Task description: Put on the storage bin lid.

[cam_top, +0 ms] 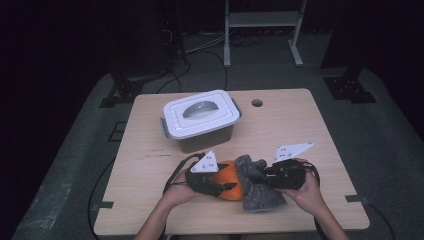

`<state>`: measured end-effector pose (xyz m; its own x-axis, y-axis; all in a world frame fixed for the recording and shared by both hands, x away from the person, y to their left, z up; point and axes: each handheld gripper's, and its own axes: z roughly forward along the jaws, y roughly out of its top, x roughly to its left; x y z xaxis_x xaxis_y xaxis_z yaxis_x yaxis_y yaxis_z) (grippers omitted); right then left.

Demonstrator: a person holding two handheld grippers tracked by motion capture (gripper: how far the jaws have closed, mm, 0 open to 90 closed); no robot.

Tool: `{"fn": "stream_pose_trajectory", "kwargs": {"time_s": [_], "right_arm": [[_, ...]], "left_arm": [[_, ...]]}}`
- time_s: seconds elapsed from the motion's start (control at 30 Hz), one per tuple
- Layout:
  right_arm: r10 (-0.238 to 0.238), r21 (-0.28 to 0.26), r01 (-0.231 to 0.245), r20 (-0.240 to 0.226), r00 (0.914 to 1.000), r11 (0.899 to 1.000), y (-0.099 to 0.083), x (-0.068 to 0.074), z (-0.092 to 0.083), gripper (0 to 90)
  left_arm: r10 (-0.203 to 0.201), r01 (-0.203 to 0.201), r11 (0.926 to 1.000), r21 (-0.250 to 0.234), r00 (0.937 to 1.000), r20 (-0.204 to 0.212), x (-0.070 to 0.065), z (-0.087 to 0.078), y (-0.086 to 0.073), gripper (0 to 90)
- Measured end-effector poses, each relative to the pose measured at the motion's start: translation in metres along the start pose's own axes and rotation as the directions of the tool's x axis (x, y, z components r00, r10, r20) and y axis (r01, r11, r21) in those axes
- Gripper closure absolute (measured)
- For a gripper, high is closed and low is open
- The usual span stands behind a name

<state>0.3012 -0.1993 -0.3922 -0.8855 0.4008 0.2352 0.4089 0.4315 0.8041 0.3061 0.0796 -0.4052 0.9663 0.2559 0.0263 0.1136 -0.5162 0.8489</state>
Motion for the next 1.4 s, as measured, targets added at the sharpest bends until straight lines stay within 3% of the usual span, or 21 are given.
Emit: {"fn": "stream_pose_trajectory", "kwargs": {"time_s": [0.17, 0.33, 0.47, 0.57, 0.63, 0.7, 0.77, 0.87, 0.97, 1.03, 1.13, 1.2, 1.27, 1.4], "right_arm": [[0.020, 0.008, -0.020, 0.014, 0.9997, 1.000, -0.006, -0.007, -0.002, 75.6], [0.057, 0.030, -0.058, 0.055, 0.9969, 0.998, -0.013, -0.017, -0.005, 75.4], [0.084, 0.025, -0.085, 0.052, 0.9951, 0.996, -0.018, -0.022, -0.006, 75.2], [0.090, 0.022, -0.091, 0.049, 0.9947, 0.996, -0.018, -0.024, -0.006, 75.2], [0.090, 0.018, -0.090, 0.047, 0.9949, 0.996, -0.018, -0.023, -0.006, 75.2], [0.078, 0.022, -0.079, 0.051, 0.9957, 0.997, -0.016, -0.021, -0.007, 75.2], [0.065, 0.015, -0.066, 0.055, 0.9964, 0.998, -0.012, -0.017, -0.009, 75.2], [0.041, -0.026, -0.040, 0.031, 0.9987, 0.999, -0.002, -0.008, -0.016, 75.3], [0.008, -0.054, -0.007, 0.014, 0.9999, 0.999, 0.006, 0.002, -0.018, 75.3], [-0.011, -0.039, 0.012, 0.019, 0.9998, 0.999, 0.007, 0.005, -0.015, 75.2], [0.001, 0.008, -0.001, 0.030, 0.9995, 1.000, -0.002, -0.001, -0.005, 75.3], [0.031, 0.007, -0.031, 0.013, 0.9995, 1.000, -0.008, -0.007, -0.003, 75.3], [0.034, 0.027, -0.035, 0.037, 0.9987, 0.999, -0.010, -0.010, -0.003, 75.3], [0.039, 0.009, -0.039, 0.049, 0.9980, 0.999, -0.008, -0.010, -0.008, 75.2]], "left_arm": [[-0.008, 0.008, 0.9999, -0.006, 0.9995, 0.031, -0.002, 0.003, 0.002, 32.6], [0.001, 0.001, 0.9999, -0.016, 0.9955, 0.094, -0.002, 0.001, 0.002, 32.0], [0.006, -0.005, 0.9999, -0.009, 0.9985, 0.054, -0.001, 0.002, 0.003, 22.8], [0.003, -0.003, 0.9995, 0.032, 1.0000, 0.001, 0.003, 0.005, -0.002, 15.4], [-0.011, 0.011, 0.9996, 0.027, 0.9998, 0.014, 0.006, 0.008, -0.006, 14.3], [-0.008, 0.007, 0.9996, 0.027, 0.9995, 0.030, 0.007, 0.009, -0.009, 17.3], [0.003, -0.004, 0.9997, 0.022, 0.9997, 0.023, 0.006, 0.007, -0.009, 26.2], [0.020, -0.020, 0.9996, 0.019, 0.9997, 0.011, 0.002, 0.009, -0.008, 35.9], [0.027, -0.027, 0.9995, 0.016, 0.9996, -0.004, -0.001, 0.011, -0.005, 36.4], [0.017, -0.017, 0.9998, 0.005, 0.9998, -0.009, 0.001, 0.008, -0.004, 38.5], [0.000, 0.000, 1.0000, -0.003, 0.9999, -0.015, 0.005, 0.004, -0.005, 42.2], [-0.002, 0.002, 1.0000, -0.003, 0.9996, -0.027, 0.005, 0.001, -0.005, 42.3], [-0.012, 0.011, 0.9999, -0.009, 0.9990, -0.043, 0.007, -0.001, -0.004, 42.8], [-0.026, 0.025, 0.9996, -0.012, 0.9951, -0.095, 0.008, -0.006, -0.003, 42.8]]}}
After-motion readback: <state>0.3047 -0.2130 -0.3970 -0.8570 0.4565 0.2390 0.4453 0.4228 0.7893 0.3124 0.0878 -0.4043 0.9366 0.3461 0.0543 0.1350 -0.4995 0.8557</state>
